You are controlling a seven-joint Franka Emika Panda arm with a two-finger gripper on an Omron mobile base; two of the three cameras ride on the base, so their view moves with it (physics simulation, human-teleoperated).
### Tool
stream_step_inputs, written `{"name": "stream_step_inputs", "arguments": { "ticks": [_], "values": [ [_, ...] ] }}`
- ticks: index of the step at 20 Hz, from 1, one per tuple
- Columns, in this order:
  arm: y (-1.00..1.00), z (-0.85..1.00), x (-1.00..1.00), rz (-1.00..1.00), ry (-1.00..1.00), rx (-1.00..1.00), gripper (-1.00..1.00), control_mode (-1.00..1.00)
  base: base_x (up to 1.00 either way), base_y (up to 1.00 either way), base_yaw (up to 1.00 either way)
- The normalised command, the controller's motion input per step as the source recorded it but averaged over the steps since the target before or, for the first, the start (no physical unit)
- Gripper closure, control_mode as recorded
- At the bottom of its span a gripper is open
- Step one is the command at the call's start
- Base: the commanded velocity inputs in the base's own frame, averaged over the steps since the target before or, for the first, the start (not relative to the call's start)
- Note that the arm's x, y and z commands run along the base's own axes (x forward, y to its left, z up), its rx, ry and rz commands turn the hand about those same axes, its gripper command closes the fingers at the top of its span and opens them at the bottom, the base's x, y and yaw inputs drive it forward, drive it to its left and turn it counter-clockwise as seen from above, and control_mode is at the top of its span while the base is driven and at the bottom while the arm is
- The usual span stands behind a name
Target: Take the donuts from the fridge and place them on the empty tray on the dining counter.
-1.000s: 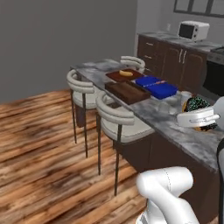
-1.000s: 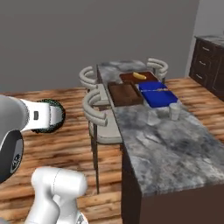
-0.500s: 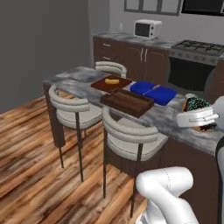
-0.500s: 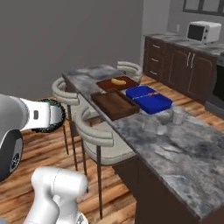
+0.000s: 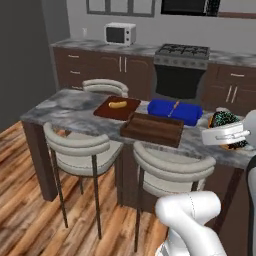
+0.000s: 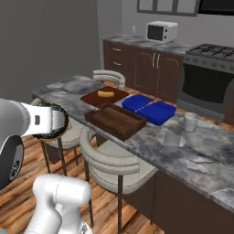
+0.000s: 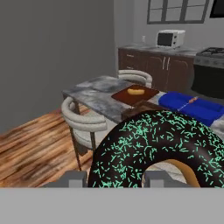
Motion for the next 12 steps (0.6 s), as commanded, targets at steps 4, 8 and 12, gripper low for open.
{"name": "stream_step_inputs", "arguments": {
  "ticks": [4, 8, 12],
  "values": [
    [0.00, 0.00, 0.00, 0.00, 0.00, 0.00, 1.00, 1.00, 0.39, 1.00, -0.52],
    [0.00, 0.00, 0.00, 0.00, 0.00, 0.00, 1.00, 1.00, 0.36, 0.97, -0.50],
    [0.00, 0.00, 0.00, 0.00, 0.00, 0.00, 1.00, 1.00, 0.54, 0.48, -0.27]
  ]
}}
